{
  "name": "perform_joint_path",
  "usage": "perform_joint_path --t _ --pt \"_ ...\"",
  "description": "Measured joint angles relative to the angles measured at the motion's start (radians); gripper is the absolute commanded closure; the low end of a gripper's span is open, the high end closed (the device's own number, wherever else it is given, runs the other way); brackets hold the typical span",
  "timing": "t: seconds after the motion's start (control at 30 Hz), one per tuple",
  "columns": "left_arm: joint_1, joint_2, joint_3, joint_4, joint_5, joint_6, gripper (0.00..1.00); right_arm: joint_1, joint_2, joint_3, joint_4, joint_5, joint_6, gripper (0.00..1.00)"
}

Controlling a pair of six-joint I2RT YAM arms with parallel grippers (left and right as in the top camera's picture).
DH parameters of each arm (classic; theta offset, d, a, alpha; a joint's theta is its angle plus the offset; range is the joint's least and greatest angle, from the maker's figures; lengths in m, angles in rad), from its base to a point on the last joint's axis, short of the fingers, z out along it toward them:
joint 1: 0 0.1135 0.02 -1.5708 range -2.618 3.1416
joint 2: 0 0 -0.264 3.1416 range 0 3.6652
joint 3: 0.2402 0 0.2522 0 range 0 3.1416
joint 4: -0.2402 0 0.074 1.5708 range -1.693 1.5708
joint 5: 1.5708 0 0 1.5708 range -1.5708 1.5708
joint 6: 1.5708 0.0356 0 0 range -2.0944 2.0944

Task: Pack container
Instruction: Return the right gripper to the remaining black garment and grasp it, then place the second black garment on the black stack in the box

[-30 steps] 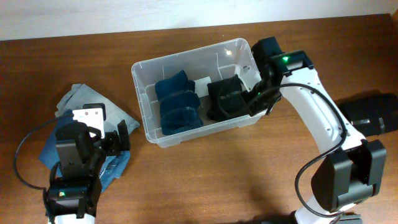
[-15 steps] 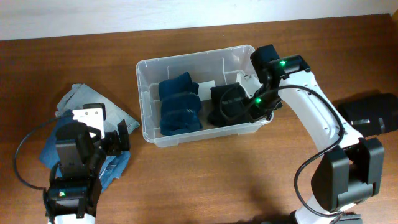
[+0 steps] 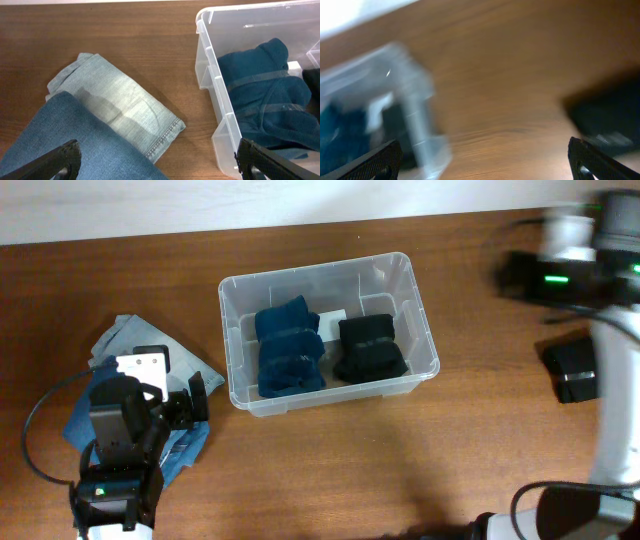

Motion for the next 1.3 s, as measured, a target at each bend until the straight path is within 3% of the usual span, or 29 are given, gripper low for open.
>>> perform_joint_path --t 0.23,0.5,0.77,1.13,1.2,1.3 --pt "0.000 0.000 0.000 0.020 0.000 0.000 0.01 -0.412 0.052 -0.101 0.034 -0.107 0.060 0.02" --pt "0.000 0.000 0.000 0.021 0.000 0.000 0.01 -0.682 0.143 -0.413 0.297 -0.251 0.091 0.02" --pt "0.000 0.000 0.000 0.022 0.000 0.000 0.01 -0.726 0.180 -0.672 0.616 -0.356 0.095 0.02" --pt "0.000 0.000 0.000 0.022 0.000 0.000 0.01 -0.723 0.307 -0.711 0.801 -0.410 0.116 0.01" --pt "0.000 0.000 0.000 0.021 0.000 0.000 0.01 -0.723 0.328 -0.703 0.837 -0.444 0.118 0.12" --pt "0.000 0.000 0.000 0.021 0.000 0.000 0.01 -0.718 0.358 -0.700 0.883 -0.476 0.124 0.55"
